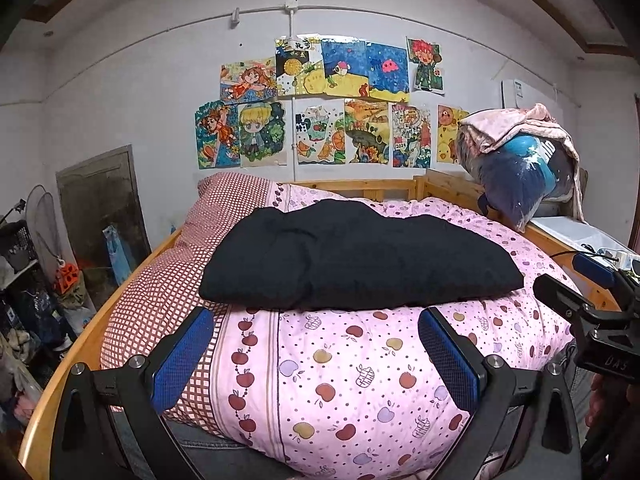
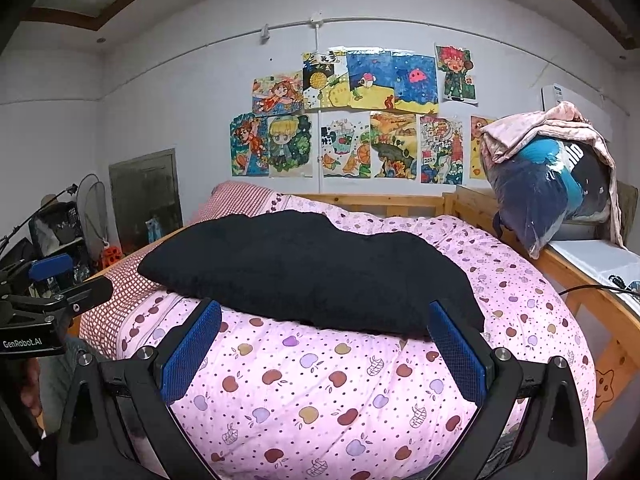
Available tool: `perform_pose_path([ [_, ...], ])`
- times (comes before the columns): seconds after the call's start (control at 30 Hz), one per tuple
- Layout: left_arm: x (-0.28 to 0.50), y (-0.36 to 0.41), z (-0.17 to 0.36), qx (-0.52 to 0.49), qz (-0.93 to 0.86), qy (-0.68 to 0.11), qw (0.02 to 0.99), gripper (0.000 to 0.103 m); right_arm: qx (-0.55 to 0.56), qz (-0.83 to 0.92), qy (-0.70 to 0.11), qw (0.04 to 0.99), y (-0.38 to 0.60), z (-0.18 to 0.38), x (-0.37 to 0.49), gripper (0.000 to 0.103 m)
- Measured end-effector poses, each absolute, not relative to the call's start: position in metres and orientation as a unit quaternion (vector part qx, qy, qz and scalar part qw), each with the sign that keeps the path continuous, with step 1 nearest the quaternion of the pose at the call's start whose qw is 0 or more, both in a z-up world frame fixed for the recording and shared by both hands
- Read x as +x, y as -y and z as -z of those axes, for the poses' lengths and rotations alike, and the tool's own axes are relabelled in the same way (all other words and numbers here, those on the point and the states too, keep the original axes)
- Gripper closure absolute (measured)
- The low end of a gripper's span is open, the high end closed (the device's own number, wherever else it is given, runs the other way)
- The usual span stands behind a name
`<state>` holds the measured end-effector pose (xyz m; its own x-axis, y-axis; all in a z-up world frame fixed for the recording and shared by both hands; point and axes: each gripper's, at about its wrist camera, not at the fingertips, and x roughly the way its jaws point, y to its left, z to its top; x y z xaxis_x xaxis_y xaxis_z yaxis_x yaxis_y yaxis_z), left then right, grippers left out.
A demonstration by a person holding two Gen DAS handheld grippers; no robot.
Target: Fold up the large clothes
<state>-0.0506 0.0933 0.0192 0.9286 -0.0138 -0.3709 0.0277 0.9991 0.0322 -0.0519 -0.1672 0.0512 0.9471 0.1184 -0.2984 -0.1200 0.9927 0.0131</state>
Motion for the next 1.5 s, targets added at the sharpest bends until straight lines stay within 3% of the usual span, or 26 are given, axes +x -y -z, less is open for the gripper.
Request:
perform_pose_path([
  [1.5,-0.0518,-0.0899,-0.0202,0.019,0.009,-0.186,0.982,0.000,0.005,-0.060,-0.156,0.986,0.1722,-0.0464,-0.0481,0.002],
])
